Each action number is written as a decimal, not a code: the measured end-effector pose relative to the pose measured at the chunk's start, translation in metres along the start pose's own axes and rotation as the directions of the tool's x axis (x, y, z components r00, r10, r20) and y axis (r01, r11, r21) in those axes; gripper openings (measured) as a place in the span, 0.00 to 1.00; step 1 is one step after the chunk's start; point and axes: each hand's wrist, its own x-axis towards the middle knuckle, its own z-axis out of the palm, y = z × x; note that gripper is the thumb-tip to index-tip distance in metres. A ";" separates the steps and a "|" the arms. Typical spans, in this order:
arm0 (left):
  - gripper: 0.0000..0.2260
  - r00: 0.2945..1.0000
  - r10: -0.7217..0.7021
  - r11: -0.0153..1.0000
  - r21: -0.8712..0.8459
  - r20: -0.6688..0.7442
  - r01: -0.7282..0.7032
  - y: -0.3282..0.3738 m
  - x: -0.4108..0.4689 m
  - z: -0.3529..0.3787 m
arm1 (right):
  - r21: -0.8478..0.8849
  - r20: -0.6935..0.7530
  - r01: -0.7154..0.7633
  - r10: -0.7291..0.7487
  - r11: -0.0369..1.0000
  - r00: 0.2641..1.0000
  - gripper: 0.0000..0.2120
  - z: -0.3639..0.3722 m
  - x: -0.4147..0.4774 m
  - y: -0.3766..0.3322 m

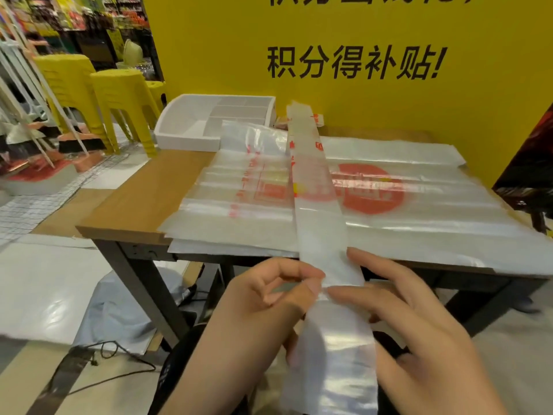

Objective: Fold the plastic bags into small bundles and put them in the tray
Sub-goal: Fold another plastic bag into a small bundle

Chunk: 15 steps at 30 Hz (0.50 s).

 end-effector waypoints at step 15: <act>0.12 0.998 0.014 0.995 -0.100 -0.060 -0.020 -0.009 -0.004 0.003 | 0.357 -0.278 -0.375 0.480 0.856 0.832 0.11 0.033 0.022 -0.025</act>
